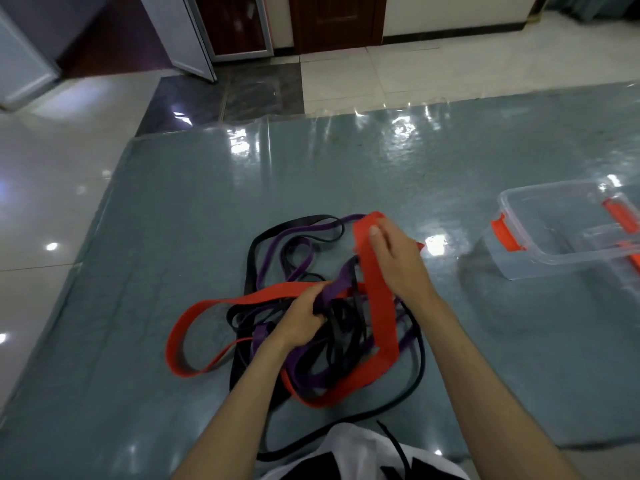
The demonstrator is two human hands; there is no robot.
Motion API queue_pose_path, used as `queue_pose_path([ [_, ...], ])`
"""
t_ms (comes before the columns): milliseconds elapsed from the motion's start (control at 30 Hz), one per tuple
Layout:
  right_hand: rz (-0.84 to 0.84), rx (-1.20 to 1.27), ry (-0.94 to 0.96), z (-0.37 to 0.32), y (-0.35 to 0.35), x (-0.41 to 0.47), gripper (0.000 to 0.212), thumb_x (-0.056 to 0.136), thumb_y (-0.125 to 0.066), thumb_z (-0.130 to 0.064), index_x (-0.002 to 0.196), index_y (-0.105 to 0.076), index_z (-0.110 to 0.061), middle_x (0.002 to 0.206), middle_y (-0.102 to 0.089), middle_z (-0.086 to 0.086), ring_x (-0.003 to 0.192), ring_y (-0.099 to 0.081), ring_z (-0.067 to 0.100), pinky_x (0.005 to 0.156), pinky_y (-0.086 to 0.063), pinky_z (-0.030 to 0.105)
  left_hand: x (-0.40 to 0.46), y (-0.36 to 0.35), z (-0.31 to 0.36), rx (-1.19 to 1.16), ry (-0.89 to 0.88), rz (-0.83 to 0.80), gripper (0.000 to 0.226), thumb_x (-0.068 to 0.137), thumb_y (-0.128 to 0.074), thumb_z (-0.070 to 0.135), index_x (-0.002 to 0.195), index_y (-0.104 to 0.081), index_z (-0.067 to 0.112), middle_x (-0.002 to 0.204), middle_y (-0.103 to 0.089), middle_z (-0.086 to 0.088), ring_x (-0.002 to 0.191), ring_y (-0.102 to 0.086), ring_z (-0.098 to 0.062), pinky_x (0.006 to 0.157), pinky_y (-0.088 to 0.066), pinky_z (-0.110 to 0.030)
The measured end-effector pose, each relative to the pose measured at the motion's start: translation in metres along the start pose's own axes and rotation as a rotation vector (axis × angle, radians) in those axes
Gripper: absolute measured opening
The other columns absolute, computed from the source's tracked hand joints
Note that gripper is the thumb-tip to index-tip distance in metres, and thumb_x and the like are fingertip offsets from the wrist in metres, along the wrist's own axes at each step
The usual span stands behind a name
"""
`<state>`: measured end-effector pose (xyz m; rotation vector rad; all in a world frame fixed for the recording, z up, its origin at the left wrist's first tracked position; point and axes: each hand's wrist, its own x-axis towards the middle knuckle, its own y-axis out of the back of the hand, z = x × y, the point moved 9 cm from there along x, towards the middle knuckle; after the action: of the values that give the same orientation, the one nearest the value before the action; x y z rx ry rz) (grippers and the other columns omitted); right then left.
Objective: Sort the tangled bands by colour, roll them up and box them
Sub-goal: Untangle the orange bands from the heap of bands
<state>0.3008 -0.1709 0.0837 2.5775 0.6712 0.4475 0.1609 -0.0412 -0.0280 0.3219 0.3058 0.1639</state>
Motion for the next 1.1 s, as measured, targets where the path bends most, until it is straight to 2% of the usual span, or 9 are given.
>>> queue_pose_path([
  [100,-0.179,-0.099,0.177,-0.034,-0.034,-0.017,0.030,0.105,-0.048,-0.045,0.114,-0.068,-0.024,0.105,-0.069,-0.014,0.087,-0.066,0.009,0.083,-0.056,0.038,-0.007,-0.007,0.002,-0.557,0.058,-0.044,0.092,0.074,-0.050,-0.025,0.154,-0.049,0.020,0.152,-0.059,-0.001,0.141,-0.054,-0.019,0.106,-0.050,-0.041],
  [167,-0.257,-0.139,0.212,-0.039,-0.055,-0.029,0.032,0.103,-0.051,-0.048,0.111,-0.071,-0.024,0.129,-0.058,-0.021,0.097,-0.062,0.002,0.088,-0.054,0.031,-0.015,-0.008,0.002,-1.004,0.110,-0.056,0.072,0.075,-0.051,-0.015,0.137,-0.067,0.018,0.138,-0.069,-0.005,0.130,-0.060,-0.026,0.103,-0.050,-0.047],
  [233,-0.296,-0.167,0.207,-0.035,-0.069,-0.039,0.030,0.102,-0.053,-0.047,0.106,-0.072,-0.024,0.144,-0.049,-0.020,0.108,-0.060,0.005,0.092,-0.053,0.030,-0.022,-0.003,0.005,-1.230,0.115,-0.032,0.032,0.093,-0.064,0.021,0.122,-0.076,0.016,0.126,-0.074,-0.008,0.122,-0.062,-0.030,0.100,-0.052,-0.050],
  [300,-0.327,-0.170,0.212,-0.027,-0.081,-0.050,0.032,0.103,-0.054,-0.044,0.108,-0.076,-0.021,0.150,-0.047,-0.015,0.128,-0.050,0.006,0.104,-0.044,0.027,-0.028,-0.003,0.004,-1.297,0.157,-0.048,0.069,0.101,-0.053,0.063,0.142,-0.065,0.009,0.145,-0.064,-0.016,0.135,-0.058,-0.034,0.112,-0.047,-0.050],
  [433,-0.298,-0.022,0.159,-0.008,-0.089,-0.065,0.039,0.110,-0.044,-0.038,0.104,-0.080,-0.023,0.147,-0.055,-0.016,0.141,-0.040,0.005,0.119,-0.028,0.023,-0.029,0.015,0.009,-0.928,0.124,0.143,0.045,0.108,-0.058,0.038,0.139,-0.066,0.006,0.137,-0.068,-0.023,0.127,-0.067,-0.036,0.108,-0.055,-0.042],
  [600,0.018,0.022,-0.271,0.075,-0.058,-0.075,0.026,0.104,-0.056,-0.024,0.086,-0.075,-0.021,0.094,-0.067,-0.006,0.090,-0.065,0.011,0.085,-0.051,0.035,-0.040,0.059,-0.019,-0.695,0.279,0.464,0.023,0.091,-0.080,0.017,0.114,-0.076,0.016,0.087,-0.073,-0.009,0.054,-0.058,-0.010,0.055,-0.051,-0.025],
  [733,-0.199,-0.215,-0.501,0.135,-0.063,-0.090,0.015,0.098,-0.061,-0.012,0.097,-0.074,-0.006,0.096,-0.072,0.011,0.098,-0.071,0.036,0.085,-0.054,0.039,-0.046,0.077,-0.003,-0.468,0.169,0.414,0.021,0.082,-0.086,0.030,0.102,-0.078,0.027,0.077,-0.073,0.006,0.052,-0.054,-0.009,0.049,-0.049,-0.024],
  [867,-0.141,-0.252,-0.512,0.141,-0.052,-0.068,0.028,0.098,-0.061,-0.011,0.122,-0.067,0.003,0.132,-0.061,0.023,0.120,-0.061,0.041,0.103,-0.050,0.050,-0.047,0.072,0.012,-0.366,0.141,0.320,0.017,0.084,-0.080,0.029,0.099,-0.079,0.038,0.101,-0.081,0.003,0.053,-0.054,-0.008,0.052,-0.049,-0.024],
  [1100,-0.032,-0.365,-0.573,0.136,-0.030,-0.014,0.041,0.097,-0.062,-0.027,0.126,-0.061,0.002,0.136,-0.056,0.022,0.118,-0.063,0.042,0.100,-0.053,0.051,-0.049,0.052,0.036,-0.230,0.024,0.120,0.025,0.093,-0.077,0.031,0.117,-0.072,0.036,0.069,-0.063,0.012,0.053,-0.057,-0.007,0.055,-0.049,-0.021],
])
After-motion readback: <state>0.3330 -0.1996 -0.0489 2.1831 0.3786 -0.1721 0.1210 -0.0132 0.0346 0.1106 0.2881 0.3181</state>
